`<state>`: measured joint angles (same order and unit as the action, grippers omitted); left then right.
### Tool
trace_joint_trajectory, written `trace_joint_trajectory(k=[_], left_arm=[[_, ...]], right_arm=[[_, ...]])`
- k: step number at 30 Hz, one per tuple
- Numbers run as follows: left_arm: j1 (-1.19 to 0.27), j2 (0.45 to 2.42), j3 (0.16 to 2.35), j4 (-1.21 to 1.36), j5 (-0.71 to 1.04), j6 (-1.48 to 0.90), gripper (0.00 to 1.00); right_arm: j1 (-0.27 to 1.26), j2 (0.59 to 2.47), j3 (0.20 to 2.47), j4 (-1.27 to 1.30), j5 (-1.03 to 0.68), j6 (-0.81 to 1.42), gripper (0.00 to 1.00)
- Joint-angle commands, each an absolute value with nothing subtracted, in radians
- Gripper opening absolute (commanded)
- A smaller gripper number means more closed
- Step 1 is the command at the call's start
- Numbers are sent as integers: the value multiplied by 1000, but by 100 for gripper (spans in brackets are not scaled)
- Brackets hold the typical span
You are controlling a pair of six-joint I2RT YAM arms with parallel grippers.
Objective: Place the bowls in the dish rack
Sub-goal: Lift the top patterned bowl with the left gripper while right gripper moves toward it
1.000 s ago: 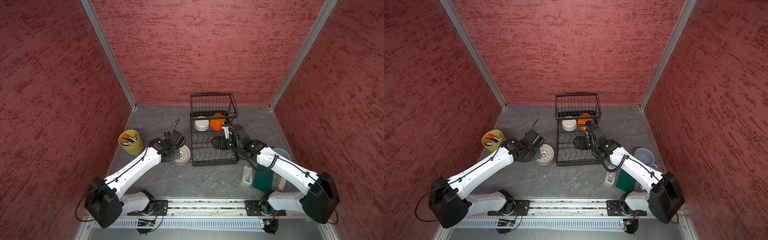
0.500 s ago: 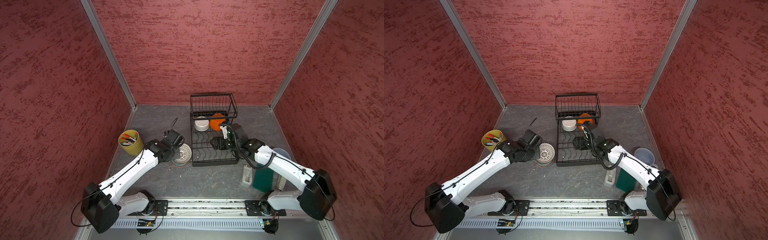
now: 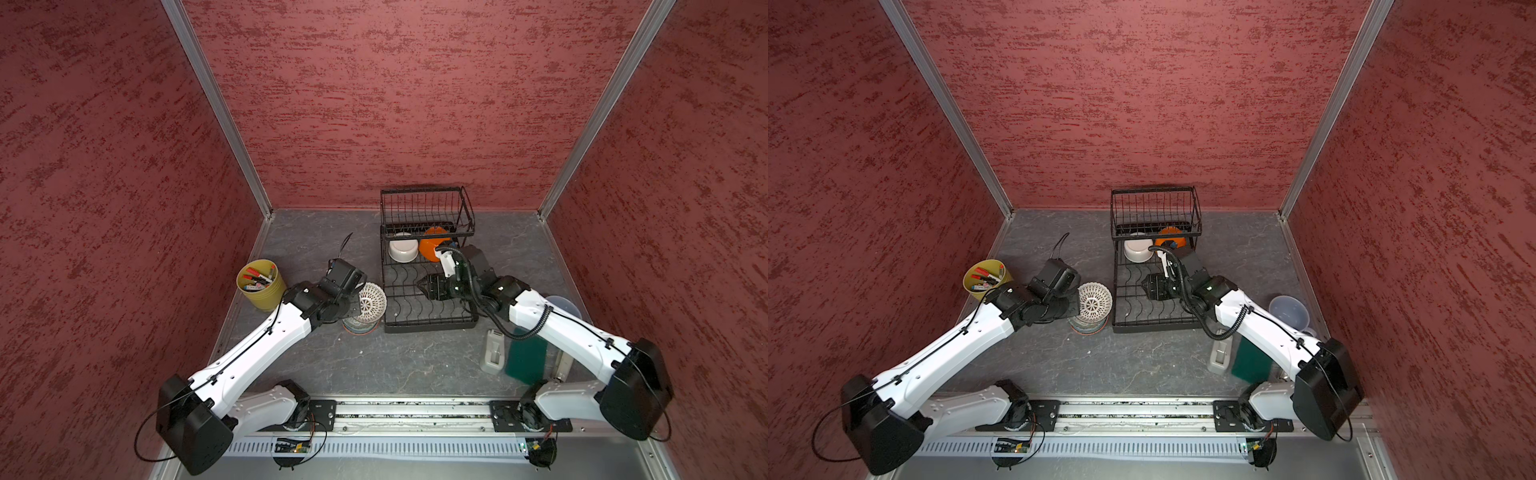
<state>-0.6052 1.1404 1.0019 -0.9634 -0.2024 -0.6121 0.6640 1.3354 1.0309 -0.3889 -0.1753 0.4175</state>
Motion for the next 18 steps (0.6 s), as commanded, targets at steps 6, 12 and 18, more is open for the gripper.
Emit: trace_joint_trajectory(k=[6, 12, 18], left_arm=[[-604, 1118, 1012, -924, -203, -607, 0], [-604, 1105, 1005, -920, -202, -604, 0], [-603, 1099, 1002, -924, -206, -605, 0]], right_arm=[[758, 1393, 1133, -419, -156, 385, 65], [822, 1461, 1186, -434, -130, 382, 61], [862, 1546, 1231, -432, -125, 388, 58]])
